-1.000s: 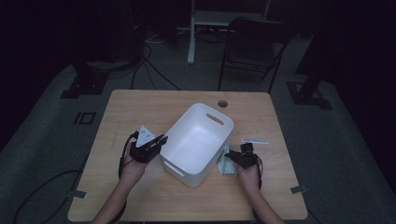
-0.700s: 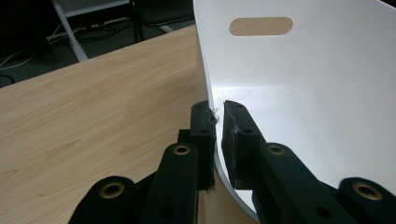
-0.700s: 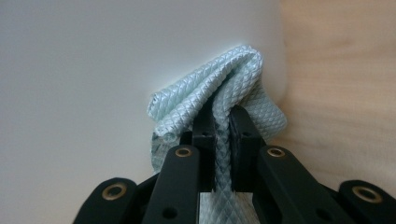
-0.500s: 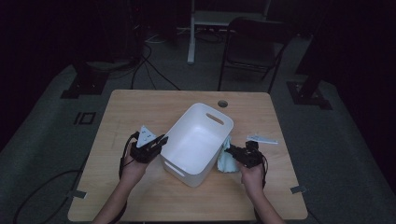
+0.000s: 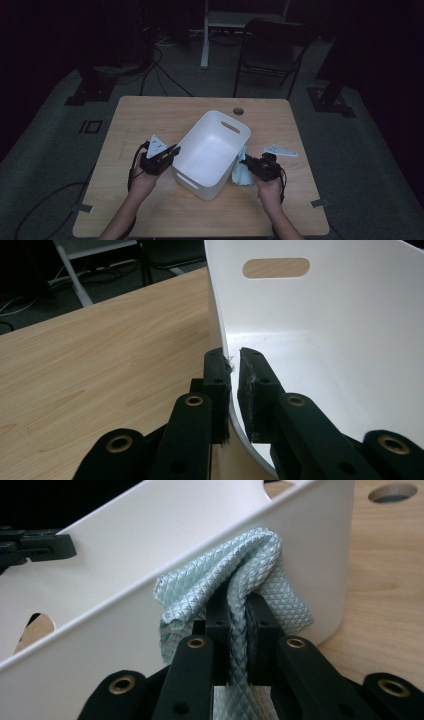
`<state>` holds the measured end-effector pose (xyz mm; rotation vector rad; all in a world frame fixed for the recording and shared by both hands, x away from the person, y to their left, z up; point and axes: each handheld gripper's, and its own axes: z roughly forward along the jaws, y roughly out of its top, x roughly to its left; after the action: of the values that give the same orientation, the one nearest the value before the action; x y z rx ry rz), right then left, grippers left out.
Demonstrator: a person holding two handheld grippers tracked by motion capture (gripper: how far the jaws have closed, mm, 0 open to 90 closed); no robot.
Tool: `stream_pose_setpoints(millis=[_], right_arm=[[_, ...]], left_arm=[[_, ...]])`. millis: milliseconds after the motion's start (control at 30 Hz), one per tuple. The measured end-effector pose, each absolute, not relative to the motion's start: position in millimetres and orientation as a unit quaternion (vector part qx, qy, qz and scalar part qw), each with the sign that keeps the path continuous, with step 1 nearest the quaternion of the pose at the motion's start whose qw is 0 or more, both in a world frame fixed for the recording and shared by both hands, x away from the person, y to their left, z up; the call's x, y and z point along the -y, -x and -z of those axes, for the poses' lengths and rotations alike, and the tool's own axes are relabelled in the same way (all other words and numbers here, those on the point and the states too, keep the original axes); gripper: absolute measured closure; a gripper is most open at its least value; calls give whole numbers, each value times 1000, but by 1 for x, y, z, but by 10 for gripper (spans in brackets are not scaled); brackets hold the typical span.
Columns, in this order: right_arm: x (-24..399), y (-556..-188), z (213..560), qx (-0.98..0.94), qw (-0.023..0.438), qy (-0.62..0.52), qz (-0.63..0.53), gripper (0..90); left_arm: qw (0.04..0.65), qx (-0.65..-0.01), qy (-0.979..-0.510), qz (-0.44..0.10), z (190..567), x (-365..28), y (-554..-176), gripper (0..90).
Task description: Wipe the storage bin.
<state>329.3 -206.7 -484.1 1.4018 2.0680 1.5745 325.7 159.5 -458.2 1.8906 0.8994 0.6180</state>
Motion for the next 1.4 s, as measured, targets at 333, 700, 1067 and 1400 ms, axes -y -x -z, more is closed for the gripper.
stream_pose_setpoints(millis=[333,700,1067,1400], right_arm=[[209,-339,506,-706,89,-490,-504,827],[209,-354,535,-715,72,-517,-465,829],[206,-358,544,-722,74,-525,-445,833],[200,-318,483,-716,89,-460,-518,832]], left_arm=[[462,-365,-769,-250,458,-158,-325,819],[463,-368,-768,-247,458,-157,-325,819],[455,-377,-764,-259,458,-154,-323,821],[446,-381,-764,-269,457,-151,-321,822]])
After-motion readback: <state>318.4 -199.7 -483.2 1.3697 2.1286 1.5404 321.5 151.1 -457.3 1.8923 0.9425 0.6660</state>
